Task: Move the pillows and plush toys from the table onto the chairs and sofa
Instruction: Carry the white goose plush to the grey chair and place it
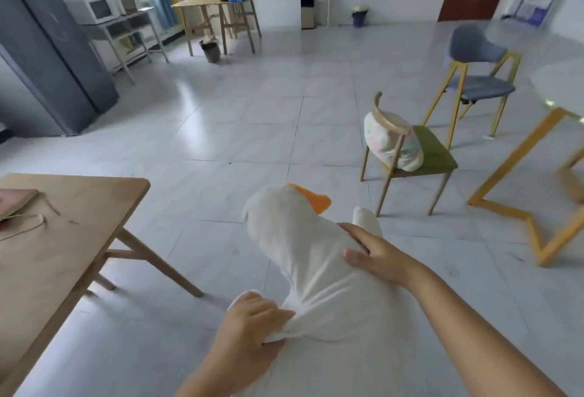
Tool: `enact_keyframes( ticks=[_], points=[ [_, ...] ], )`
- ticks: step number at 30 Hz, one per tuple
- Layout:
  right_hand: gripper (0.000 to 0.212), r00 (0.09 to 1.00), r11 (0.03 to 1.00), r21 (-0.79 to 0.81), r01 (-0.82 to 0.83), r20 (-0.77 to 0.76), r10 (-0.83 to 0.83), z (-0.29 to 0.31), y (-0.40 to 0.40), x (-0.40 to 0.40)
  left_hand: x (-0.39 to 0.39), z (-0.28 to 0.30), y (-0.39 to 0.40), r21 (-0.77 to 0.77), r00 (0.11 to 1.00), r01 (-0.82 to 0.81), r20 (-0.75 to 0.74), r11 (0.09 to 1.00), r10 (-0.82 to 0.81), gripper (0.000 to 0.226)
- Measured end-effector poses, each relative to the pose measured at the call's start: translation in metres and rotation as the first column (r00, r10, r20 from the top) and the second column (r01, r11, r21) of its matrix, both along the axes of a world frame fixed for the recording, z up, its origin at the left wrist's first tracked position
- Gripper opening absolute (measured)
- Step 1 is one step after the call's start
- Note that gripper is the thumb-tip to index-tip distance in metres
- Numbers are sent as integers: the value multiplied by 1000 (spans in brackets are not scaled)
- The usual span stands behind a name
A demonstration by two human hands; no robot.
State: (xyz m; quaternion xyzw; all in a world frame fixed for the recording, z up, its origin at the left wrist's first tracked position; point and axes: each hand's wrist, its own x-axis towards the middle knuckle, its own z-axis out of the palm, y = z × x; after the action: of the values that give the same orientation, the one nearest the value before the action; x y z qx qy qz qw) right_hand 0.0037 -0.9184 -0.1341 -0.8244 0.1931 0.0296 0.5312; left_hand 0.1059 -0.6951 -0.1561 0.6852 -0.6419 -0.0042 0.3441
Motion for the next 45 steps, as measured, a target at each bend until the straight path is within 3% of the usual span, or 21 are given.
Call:
enact_keyframes(
  ticks=[3, 5, 7, 8, 10, 13, 15, 16, 18, 19, 22, 23, 24, 26, 27, 30, 34, 37, 40, 41, 45],
  points=[
    [61, 997, 999, -4, 33, -70, -33, -30, -38, 30, 34, -2, -42, 55, 997, 39, -71, 998, -35, 7],
    [54, 994, 996, 8, 84, -65, -83, -51, -55, 51, 62, -5, -73, 266, 996, 54, -78, 962, -34, 19],
    [31, 991, 993, 19, 115, -77, -114, -70, -77, 76, 103, -36, -93, 476, 986, 21, -158, 879, 61, 23],
    [28, 987, 992, 21, 127, -99, -124, -75, -95, 90, 124, -45, -106, 491, 934, 20, -320, 871, 159, 17],
    [35, 976, 993, -30, 110, -184, -114, -75, -141, 121, 174, -62, -151, 329, 815, 91, -567, 940, 120, 9],
    [54, 899, 984, -170, 51, -421, -120, -60, -215, 168, 248, -54, -210, 269, 611, 108, -778, 957, 149, 13],
    [44, 843, 969, -247, 27, -515, -155, -59, -250, 194, 290, -46, -247, 219, 633, 150, -770, 964, 77, 6],
    [40, 837, 960, -277, 32, -518, -177, -61, -264, 206, 312, -49, -263, 268, 662, 152, -742, 951, 104, 7],
    [36, 839, 957, -278, 84, -499, -218, -68, -284, 230, 353, -55, -291, 365, 704, 158, -693, 918, 155, 25],
    [43, 854, 957, -259, 131, -460, -242, -71, -292, 243, 372, -57, -306, 422, 756, 148, -632, 894, 173, 34],
    [97, 897, 941, -196, 276, -298, -326, -86, -328, 293, 430, -57, -355, 547, 872, 151, -466, 824, 150, 55],
    [101, 900, 932, -211, 294, -267, -345, -91, -343, 314, 449, -56, -374, 567, 919, 113, -371, 816, 130, 64],
    [92, 905, 929, -225, 293, -249, -346, -95, -359, 336, 465, -55, -393, 596, 961, 45, -245, 802, 128, 67],
    [51, 906, 919, -260, 296, -230, -357, -95, -392, 387, 500, -56, -436, 652, 979, -133, -29, 746, 200, 55],
    [44, 904, 915, -267, 303, -224, -365, -92, -412, 415, 519, -59, -457, 655, 966, -181, -24, 734, 259, 48],
    [47, 901, 913, -246, 327, -212, -380, -83, -484, 497, 596, -68, -522, 633, 854, -164, -293, 756, 430, 42],
    [34, 932, 917, -283, 282, -147, -332, -54, -575, 595, 688, -47, -603, 517, 723, -228, -477, 825, 499, 32],
    [28, 946, 936, -239, 260, -130, -296, -54, -632, 647, 744, -48, -655, 520, 715, -194, -505, 832, 483, 23],
    [71, 942, 934, -242, 263, -145, -302, -74, -684, 684, 783, -73, -709, 563, 713, -157, -504, 811, 488, 18],
    [73, 934, 927, -251, 280, -151, -323, -85, -707, 696, 799, -81, -734, 569, 715, -149, -503, 809, 486, 18],
    [54, 874, 861, -292, 416, -132, -467, -104, -808, 757, 884, -97, -867, 579, 819, -53, -442, 814, 367, 23]
  ],
)
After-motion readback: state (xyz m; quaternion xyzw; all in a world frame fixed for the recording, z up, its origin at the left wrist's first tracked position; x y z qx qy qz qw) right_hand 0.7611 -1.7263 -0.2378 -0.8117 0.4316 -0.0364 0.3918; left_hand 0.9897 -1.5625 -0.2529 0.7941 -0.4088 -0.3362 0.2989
